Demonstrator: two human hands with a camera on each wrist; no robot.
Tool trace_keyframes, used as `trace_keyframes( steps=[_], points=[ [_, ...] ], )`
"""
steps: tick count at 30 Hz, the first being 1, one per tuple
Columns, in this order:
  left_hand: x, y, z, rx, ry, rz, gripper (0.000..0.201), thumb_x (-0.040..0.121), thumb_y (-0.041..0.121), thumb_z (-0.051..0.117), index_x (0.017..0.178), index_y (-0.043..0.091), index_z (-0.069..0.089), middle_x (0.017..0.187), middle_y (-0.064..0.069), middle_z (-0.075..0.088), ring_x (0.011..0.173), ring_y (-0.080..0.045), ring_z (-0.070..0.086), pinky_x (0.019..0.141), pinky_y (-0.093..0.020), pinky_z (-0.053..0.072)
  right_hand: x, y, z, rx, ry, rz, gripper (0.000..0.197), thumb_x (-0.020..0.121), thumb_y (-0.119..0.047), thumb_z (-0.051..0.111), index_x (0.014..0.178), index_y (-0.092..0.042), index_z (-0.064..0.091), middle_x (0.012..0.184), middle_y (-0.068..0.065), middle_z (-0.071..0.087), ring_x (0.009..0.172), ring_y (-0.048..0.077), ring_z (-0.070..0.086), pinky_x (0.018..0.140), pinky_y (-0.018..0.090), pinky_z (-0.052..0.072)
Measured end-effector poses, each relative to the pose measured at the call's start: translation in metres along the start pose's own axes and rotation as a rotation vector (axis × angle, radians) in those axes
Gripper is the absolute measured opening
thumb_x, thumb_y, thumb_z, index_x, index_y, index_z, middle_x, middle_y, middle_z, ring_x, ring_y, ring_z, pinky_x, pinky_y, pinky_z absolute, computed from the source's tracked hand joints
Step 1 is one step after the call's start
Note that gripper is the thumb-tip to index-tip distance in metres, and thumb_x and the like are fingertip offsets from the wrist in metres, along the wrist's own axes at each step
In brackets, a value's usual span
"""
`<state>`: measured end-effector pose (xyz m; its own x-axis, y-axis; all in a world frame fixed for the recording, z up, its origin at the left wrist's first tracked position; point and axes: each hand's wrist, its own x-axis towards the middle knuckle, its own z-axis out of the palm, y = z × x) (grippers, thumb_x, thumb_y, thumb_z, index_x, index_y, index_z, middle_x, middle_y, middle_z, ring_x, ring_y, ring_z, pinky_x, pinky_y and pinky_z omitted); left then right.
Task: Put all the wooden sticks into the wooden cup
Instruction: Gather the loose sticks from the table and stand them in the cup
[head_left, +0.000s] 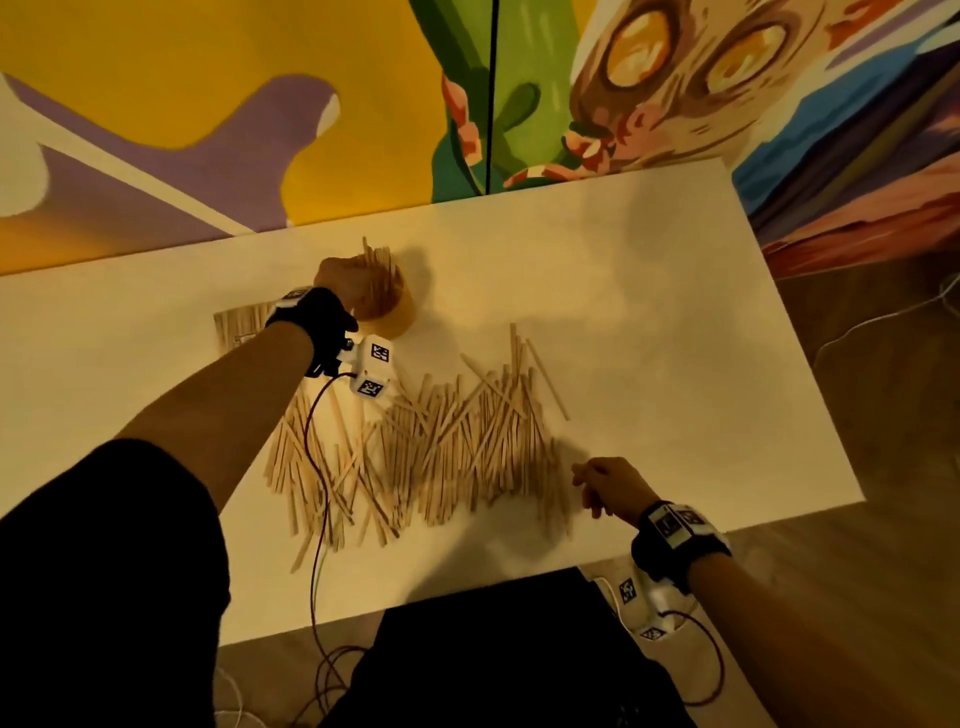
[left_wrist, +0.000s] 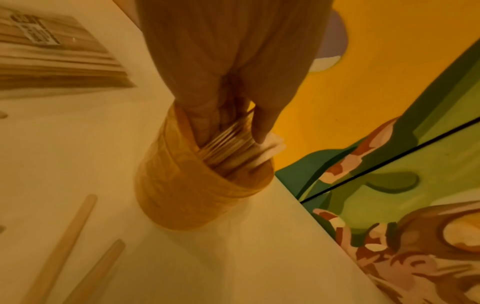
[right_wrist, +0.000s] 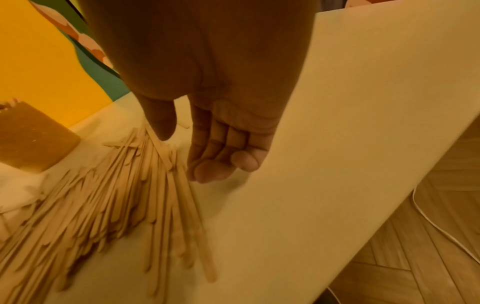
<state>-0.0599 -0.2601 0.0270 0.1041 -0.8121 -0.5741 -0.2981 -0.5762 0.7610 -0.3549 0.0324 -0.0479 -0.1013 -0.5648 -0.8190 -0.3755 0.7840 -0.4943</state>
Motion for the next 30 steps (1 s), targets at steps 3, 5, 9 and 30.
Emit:
trace_keyframes(
  steps=[3, 5, 9, 30],
  points=[
    [0.010, -0.006, -0.015, 0.163, 0.147, -0.005, 0.037, 0.082, 0.023, 0.070, 0.111, 0.000, 0.069, 0.112, -0.020, 0.068, 0.103, -0.032, 0.065, 0.089, -0.036, 0.055, 0.004, -0.003, -0.001, -0.067, -0.009, -0.008, 0.028, 0.099, -0.022, 0.049, 0.083, -0.006, 0.065, 0.063, 0.007, 0.063, 0.050, 0.017, 0.056, 0.046, 0.018, 0.040],
    [0.004, -0.008, -0.025, 0.254, 0.205, 0.078, 0.040, 0.080, 0.028, 0.072, 0.113, 0.007, 0.070, 0.119, -0.016, 0.067, 0.111, -0.030, 0.062, 0.098, -0.038, 0.050, 0.006, -0.003, -0.002, -0.118, -0.020, -0.016, 0.029, 0.098, -0.027, 0.053, 0.083, -0.006, 0.066, 0.063, 0.005, 0.065, 0.050, 0.015, 0.058, 0.051, 0.020, 0.042],
    [-0.059, -0.011, -0.029, -0.006, 0.187, 0.274, 0.016, 0.085, 0.016, 0.063, 0.097, 0.008, 0.071, 0.087, -0.016, 0.071, 0.071, -0.019, 0.070, 0.068, -0.033, 0.059, 0.009, 0.001, -0.003, -0.201, -0.072, -0.030, 0.027, 0.096, -0.027, 0.057, 0.076, -0.011, 0.065, 0.063, 0.004, 0.067, 0.049, 0.012, 0.060, 0.062, 0.025, 0.050],
    [-0.148, -0.147, 0.166, 1.178, -0.226, 0.171, 0.093, 0.082, 0.049, 0.067, 0.146, 0.005, 0.016, 0.144, -0.018, 0.030, 0.116, -0.038, 0.053, 0.087, -0.044, 0.050, 0.015, 0.015, -0.017, -0.291, -0.244, -0.132, 0.019, 0.091, -0.008, 0.054, 0.076, -0.009, 0.066, 0.062, 0.006, 0.067, 0.046, 0.013, 0.061, 0.051, 0.022, 0.050]
  ],
)
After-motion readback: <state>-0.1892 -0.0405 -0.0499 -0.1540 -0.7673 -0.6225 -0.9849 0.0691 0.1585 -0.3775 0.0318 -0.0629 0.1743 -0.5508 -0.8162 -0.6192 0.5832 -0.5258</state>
